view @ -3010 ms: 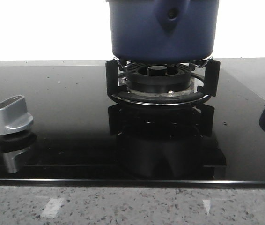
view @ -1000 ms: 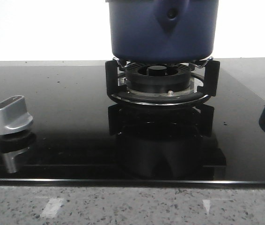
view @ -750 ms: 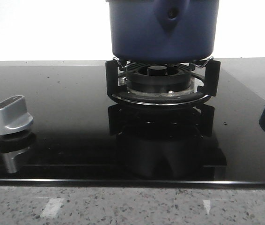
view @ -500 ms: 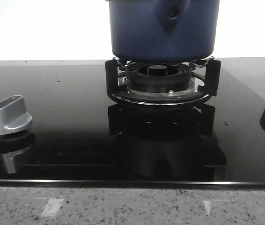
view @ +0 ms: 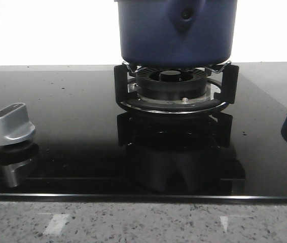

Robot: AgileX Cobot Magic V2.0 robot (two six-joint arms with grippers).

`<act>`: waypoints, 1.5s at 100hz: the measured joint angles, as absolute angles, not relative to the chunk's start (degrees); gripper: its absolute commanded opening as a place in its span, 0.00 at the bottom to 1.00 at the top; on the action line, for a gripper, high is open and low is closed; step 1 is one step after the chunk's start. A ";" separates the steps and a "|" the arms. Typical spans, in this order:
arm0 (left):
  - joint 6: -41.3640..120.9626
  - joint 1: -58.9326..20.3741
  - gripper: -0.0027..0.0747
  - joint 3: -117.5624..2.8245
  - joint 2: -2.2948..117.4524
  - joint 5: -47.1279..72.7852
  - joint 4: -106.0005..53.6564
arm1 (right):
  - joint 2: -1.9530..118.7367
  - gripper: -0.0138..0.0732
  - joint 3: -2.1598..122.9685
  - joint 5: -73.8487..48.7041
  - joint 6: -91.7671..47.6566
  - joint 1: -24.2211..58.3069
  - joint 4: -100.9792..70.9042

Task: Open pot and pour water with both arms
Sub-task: 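Reach the left gripper toward the blue knob on the saucepan lid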

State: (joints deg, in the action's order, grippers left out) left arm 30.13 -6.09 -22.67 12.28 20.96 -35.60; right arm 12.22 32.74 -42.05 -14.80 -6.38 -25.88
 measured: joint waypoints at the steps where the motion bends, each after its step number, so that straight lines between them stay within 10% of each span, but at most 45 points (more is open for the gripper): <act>1: 30.65 -6.34 0.50 -22.80 12.78 20.96 -36.18 | 12.26 0.08 32.90 -42.05 -14.97 -6.38 -25.78; 29: 41.97 -19.20 0.57 -28.17 24.10 20.13 -41.96 | 12.39 0.12 35.29 -39.99 -15.51 -6.38 -21.84; 60: 46.19 -32.64 0.59 -36.53 40.36 13.79 -42.34 | 12.39 0.60 35.81 -38.27 -15.50 -6.38 -21.47; 150: 50.31 -41.00 0.64 -64.66 76.42 2.73 -43.50 | 12.39 0.60 35.81 -38.17 -15.53 -6.07 -21.79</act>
